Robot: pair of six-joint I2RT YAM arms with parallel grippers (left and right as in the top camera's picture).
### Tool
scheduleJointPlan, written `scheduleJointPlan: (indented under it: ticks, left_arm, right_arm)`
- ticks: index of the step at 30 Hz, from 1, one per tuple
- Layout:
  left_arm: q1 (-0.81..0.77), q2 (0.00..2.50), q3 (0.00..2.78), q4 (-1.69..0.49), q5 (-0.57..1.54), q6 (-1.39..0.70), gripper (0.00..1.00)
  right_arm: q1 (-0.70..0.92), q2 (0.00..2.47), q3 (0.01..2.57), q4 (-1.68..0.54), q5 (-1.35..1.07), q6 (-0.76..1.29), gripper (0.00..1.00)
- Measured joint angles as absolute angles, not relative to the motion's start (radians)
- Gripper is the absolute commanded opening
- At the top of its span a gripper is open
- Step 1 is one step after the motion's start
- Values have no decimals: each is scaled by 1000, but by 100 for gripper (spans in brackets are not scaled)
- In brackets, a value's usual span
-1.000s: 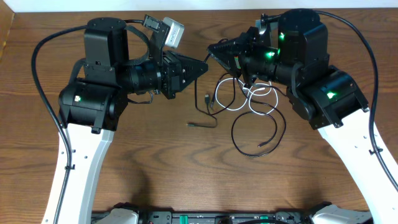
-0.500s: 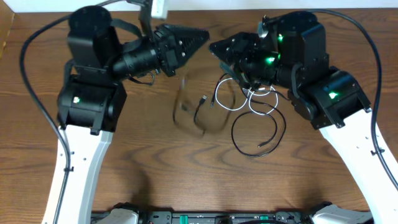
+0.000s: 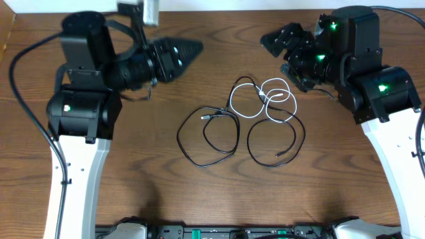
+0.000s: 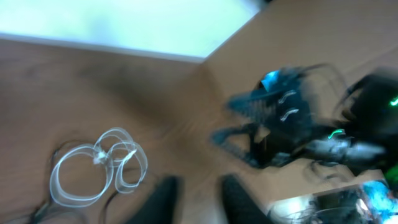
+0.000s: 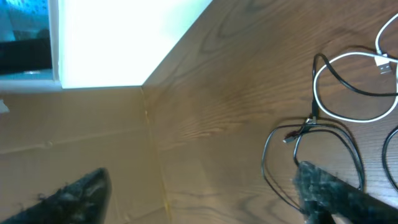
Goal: Untangle cables
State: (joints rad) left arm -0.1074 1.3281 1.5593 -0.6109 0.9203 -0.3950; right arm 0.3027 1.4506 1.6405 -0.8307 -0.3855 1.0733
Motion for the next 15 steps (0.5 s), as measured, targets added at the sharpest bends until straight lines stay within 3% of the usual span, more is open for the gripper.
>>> scheduleJointPlan:
  ticks: [2, 5, 6, 9, 15]
  left_arm:
    - [-109, 1346, 1563, -753, 857, -317, 50]
    - [-109, 1404, 1565, -943, 631, -210, 78]
    - [-108, 1428, 1565, -995, 538, -195, 92]
    - [-106, 1520, 1564, -1118, 323, -157, 96]
    - [-107, 1685, 1564, -1211, 199, -135, 96]
  right_arm:
    - [295, 1451, 1641, -838, -378, 1054, 99]
    - [282, 1451, 1641, -867, -355, 1033, 99]
    - [282, 1451, 1641, -889, -340, 1029, 99]
    - [282, 1451, 1641, -938, -290, 1023, 99]
    - [282, 1451, 1641, -998, -150, 1014, 99]
